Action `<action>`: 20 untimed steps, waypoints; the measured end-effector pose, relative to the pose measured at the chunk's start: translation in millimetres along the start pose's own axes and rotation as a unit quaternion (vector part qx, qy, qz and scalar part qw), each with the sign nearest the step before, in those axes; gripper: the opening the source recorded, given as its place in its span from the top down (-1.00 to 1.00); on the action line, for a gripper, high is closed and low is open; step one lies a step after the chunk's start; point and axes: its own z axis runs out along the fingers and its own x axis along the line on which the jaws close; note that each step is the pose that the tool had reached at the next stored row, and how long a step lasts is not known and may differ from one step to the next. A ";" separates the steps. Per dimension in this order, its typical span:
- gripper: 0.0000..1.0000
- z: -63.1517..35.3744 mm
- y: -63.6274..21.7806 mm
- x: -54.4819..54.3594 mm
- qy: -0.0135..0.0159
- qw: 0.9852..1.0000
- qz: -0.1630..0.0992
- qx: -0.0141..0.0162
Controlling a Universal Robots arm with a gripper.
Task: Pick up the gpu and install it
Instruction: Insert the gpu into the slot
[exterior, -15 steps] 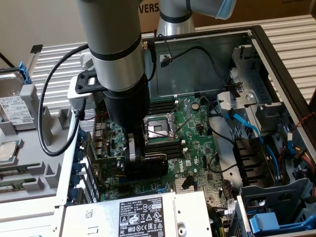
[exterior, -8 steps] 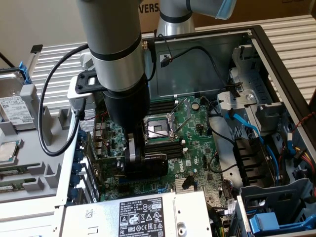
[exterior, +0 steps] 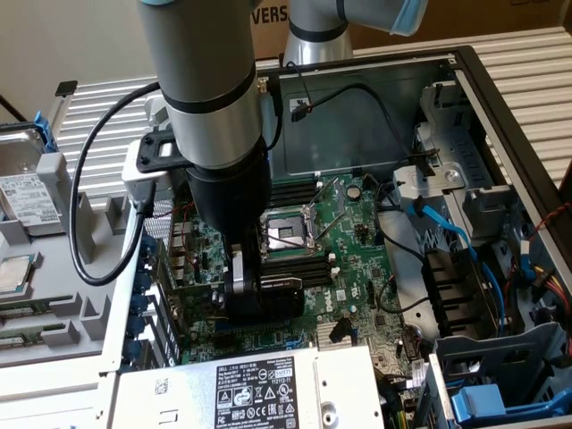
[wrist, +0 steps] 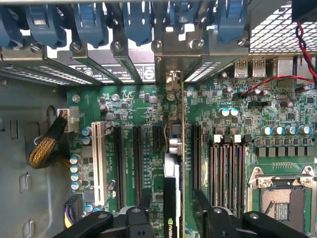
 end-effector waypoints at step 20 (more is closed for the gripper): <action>0.07 -28.0 -1.6 -0.2 0.000 1.000 0.000 0.000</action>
